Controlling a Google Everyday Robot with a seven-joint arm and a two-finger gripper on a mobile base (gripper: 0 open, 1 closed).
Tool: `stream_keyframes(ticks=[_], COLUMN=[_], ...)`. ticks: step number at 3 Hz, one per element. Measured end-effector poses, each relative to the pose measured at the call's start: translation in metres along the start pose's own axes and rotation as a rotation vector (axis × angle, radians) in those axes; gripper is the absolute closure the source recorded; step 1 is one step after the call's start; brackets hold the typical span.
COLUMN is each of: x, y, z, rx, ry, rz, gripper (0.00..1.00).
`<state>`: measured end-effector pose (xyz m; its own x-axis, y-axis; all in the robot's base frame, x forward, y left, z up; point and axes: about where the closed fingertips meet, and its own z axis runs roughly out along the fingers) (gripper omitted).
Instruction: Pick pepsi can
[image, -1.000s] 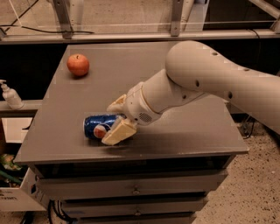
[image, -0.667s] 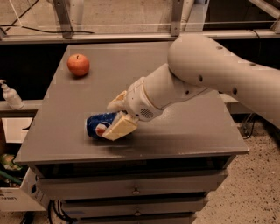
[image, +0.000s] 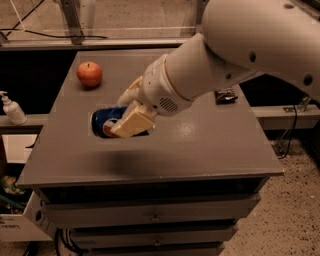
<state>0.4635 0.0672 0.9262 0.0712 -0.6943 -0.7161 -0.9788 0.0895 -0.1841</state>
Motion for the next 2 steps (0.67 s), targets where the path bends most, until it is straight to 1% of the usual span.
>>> stream_keyframes(ticks=[1,2], x=[-0.0317,-0.0336], y=[-0.0035,-0.0031], z=[-0.0280,-0.0290], rx=[0.063,0.065], ry=[-0.019,-0.020], rz=[0.019,0.022], gripper=[1.00,1.00])
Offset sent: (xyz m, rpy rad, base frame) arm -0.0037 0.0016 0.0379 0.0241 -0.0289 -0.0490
